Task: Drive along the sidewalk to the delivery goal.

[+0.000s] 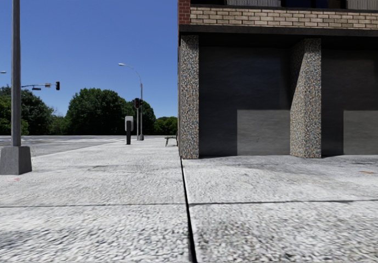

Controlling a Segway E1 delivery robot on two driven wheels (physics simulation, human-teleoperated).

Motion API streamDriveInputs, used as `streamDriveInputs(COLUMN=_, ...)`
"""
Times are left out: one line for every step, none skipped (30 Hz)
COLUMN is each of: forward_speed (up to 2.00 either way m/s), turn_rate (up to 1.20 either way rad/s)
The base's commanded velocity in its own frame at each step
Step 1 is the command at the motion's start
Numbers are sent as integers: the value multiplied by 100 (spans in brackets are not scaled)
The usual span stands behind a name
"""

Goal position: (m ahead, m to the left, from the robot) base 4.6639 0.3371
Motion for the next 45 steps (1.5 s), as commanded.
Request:
streamDriveInputs(forward_speed=200, turn_rate=0)
streamDriveInputs(forward_speed=200, turn_rate=0)
streamDriveInputs(forward_speed=200, turn_rate=0)
streamDriveInputs(forward_speed=200, turn_rate=0)
streamDriveInputs(forward_speed=200, turn_rate=0)
streamDriveInputs(forward_speed=200, turn_rate=0)
streamDriveInputs(forward_speed=200, turn_rate=0)
streamDriveInputs(forward_speed=200, turn_rate=0)
streamDriveInputs(forward_speed=200, turn_rate=0)
streamDriveInputs(forward_speed=200, turn_rate=0)
streamDriveInputs(forward_speed=200, turn_rate=0)
streamDriveInputs(forward_speed=200, turn_rate=0)
streamDriveInputs(forward_speed=200, turn_rate=0)
streamDriveInputs(forward_speed=200, turn_rate=0)
streamDriveInputs(forward_speed=200, turn_rate=0)
streamDriveInputs(forward_speed=200, turn_rate=0)
streamDriveInputs(forward_speed=200, turn_rate=0)
streamDriveInputs(forward_speed=200, turn_rate=0)
streamDriveInputs(forward_speed=200, turn_rate=0)
streamDriveInputs(forward_speed=200, turn_rate=0)
streamDriveInputs(forward_speed=200, turn_rate=84)
streamDriveInputs(forward_speed=200, turn_rate=91)
streamDriveInputs(forward_speed=200, turn_rate=91)
streamDriveInputs(forward_speed=200, turn_rate=92)
streamDriveInputs(forward_speed=200, turn_rate=84)
streamDriveInputs(forward_speed=200, turn_rate=66)
streamDriveInputs(forward_speed=200, turn_rate=51)
streamDriveInputs(forward_speed=200, turn_rate=51)
streamDriveInputs(forward_speed=200, turn_rate=28)
streamDriveInputs(forward_speed=200, turn_rate=4)
streamDriveInputs(forward_speed=200, turn_rate=0)
streamDriveInputs(forward_speed=200, turn_rate=0)
streamDriveInputs(forward_speed=200, turn_rate=0)
streamDriveInputs(forward_speed=184, turn_rate=0)
streamDriveInputs(forward_speed=184, turn_rate=0)
streamDriveInputs(forward_speed=158, turn_rate=0)
streamDriveInputs(forward_speed=139, turn_rate=0)
streamDriveInputs(forward_speed=125, turn_rate=0)
streamDriveInputs(forward_speed=125, turn_rate=0)
streamDriveInputs(forward_speed=102, turn_rate=0)
streamDriveInputs(forward_speed=0, turn_rate=0)
streamDriveInputs(forward_speed=0, turn_rate=0)
streamDriveInputs(forward_speed=0, turn_rate=0)
streamDriveInputs(forward_speed=0, turn_rate=0)
streamDriveInputs(forward_speed=0, turn_rate=0)
